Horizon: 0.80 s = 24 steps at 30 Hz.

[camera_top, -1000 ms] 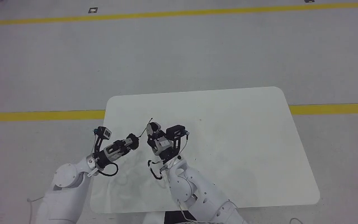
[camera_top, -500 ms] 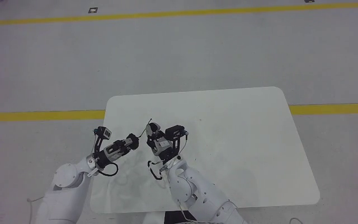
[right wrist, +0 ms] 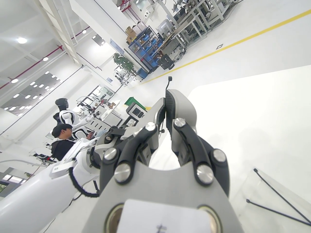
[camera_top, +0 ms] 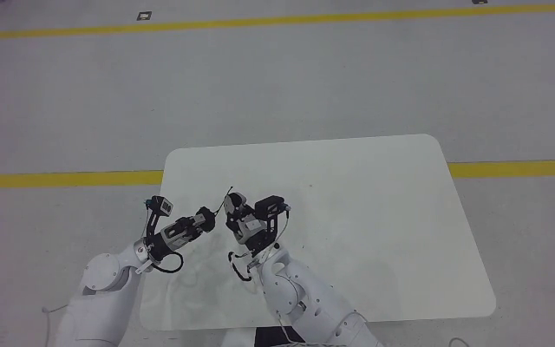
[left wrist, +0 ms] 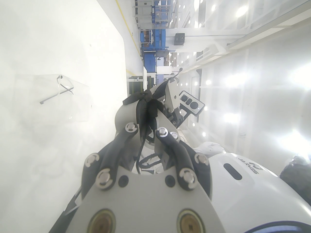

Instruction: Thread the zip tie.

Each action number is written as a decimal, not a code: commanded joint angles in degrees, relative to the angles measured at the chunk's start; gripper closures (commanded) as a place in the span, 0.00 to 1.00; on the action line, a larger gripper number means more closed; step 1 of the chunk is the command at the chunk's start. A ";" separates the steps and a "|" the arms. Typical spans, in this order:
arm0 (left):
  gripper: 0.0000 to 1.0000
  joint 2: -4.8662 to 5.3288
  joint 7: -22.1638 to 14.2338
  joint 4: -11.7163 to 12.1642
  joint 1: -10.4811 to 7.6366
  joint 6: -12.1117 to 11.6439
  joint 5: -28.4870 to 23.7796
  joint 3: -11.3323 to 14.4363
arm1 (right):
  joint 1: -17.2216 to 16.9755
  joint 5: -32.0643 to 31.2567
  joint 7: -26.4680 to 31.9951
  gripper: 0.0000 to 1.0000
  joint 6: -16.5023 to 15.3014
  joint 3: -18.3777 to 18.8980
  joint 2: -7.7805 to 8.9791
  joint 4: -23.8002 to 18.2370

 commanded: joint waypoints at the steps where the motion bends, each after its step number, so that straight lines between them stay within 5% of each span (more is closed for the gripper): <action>1: 1.00 0.00 0.00 0.00 0.00 0.00 0.00 0.00 | -0.03 -0.09 -0.01 1.00 -0.04 -0.02 0.02 -0.03; 24: 1.00 0.00 0.00 0.00 0.00 0.00 0.00 0.00 | -1.58 0.69 -2.13 1.00 0.29 2.17 0.59 -3.69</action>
